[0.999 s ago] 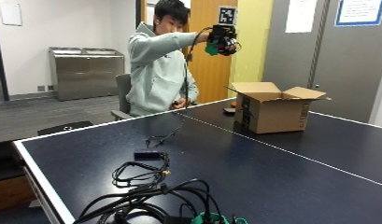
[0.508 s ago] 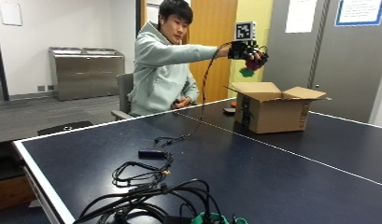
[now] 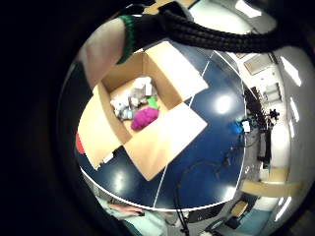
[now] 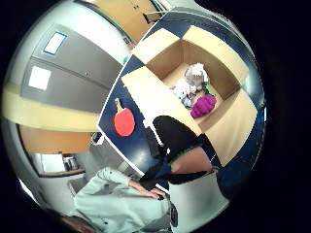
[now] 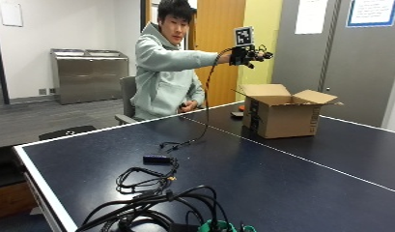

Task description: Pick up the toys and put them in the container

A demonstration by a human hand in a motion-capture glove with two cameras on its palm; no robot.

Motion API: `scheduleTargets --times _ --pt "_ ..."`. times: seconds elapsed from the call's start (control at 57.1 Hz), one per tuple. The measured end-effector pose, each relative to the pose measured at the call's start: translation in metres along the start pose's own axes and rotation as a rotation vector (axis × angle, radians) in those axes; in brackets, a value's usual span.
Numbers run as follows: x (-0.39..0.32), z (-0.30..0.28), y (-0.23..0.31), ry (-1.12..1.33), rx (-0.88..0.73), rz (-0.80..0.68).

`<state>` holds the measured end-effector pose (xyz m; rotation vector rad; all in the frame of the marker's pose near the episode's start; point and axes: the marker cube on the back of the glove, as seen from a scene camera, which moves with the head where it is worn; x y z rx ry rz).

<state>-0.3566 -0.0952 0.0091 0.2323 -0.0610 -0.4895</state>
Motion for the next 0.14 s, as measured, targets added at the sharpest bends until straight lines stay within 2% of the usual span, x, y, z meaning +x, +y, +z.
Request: scheduleTargets --times 0.07,0.14 --pt "-0.015 -0.006 0.008 -0.089 0.013 -0.060" --pt "-0.015 -0.005 0.008 -0.045 0.015 0.055"
